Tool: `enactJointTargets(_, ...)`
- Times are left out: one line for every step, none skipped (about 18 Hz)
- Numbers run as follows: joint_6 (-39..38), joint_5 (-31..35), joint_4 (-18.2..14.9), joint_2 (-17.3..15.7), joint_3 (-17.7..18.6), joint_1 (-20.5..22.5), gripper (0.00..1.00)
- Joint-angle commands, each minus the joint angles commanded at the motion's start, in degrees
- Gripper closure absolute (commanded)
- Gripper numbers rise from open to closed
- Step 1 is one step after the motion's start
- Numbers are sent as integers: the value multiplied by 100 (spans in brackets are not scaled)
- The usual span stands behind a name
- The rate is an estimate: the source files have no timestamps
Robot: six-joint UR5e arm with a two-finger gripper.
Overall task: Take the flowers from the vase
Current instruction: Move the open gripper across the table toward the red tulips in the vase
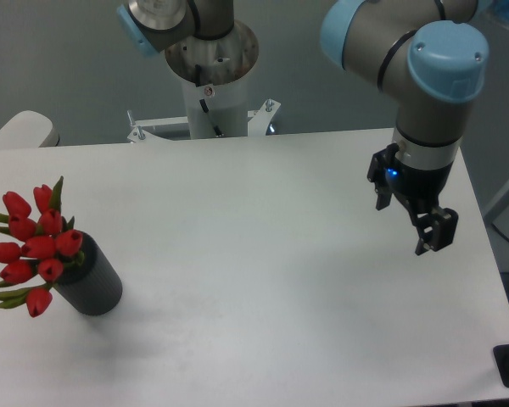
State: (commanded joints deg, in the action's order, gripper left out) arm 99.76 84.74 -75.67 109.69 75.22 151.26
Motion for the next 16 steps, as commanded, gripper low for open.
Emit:
enactJointTargets(-17,-105,-9,-62,79,0,0)
enactJointTargets(-113,-246,-44,-97,124,-9,0)
enactJointTargets(-271,-430,-148,-106,142,-18,0)
enactJointTargets(-473,-606,-271,-115,150,-61,0)
enactJointTargets(-649,-738,-316,-132,159,-79,0)
enactJointTargets(-798,-818,-360,-185,203,-131,0)
enactJointTargets(-939,-871,-378,-229,290,-202,0)
enactJointTargets(-1071,-967,-378,-281,378,-281,0)
enactJointTargets(-1255,-1133,-378,-325,449,-316,0)
enactJointTargets(-1466,-1378,-378,-352,510,-325,0)
enactJointTargets(-1694,-1720,-369,-361,615,-343,0)
enactJointTargets(-1940,-2063,-352,-396,721,-343,0)
enactJointTargets(-2169,-2354,-334,-501,861,-343,0)
enactJointTargets(-2362,-2591,-308,-597,1019,-343,0)
enactJointTargets(-2503,-2811,-255,-677,1177,-352,0)
enactJointTargets(-2601,-2979,-150,-756,1318,-430,0)
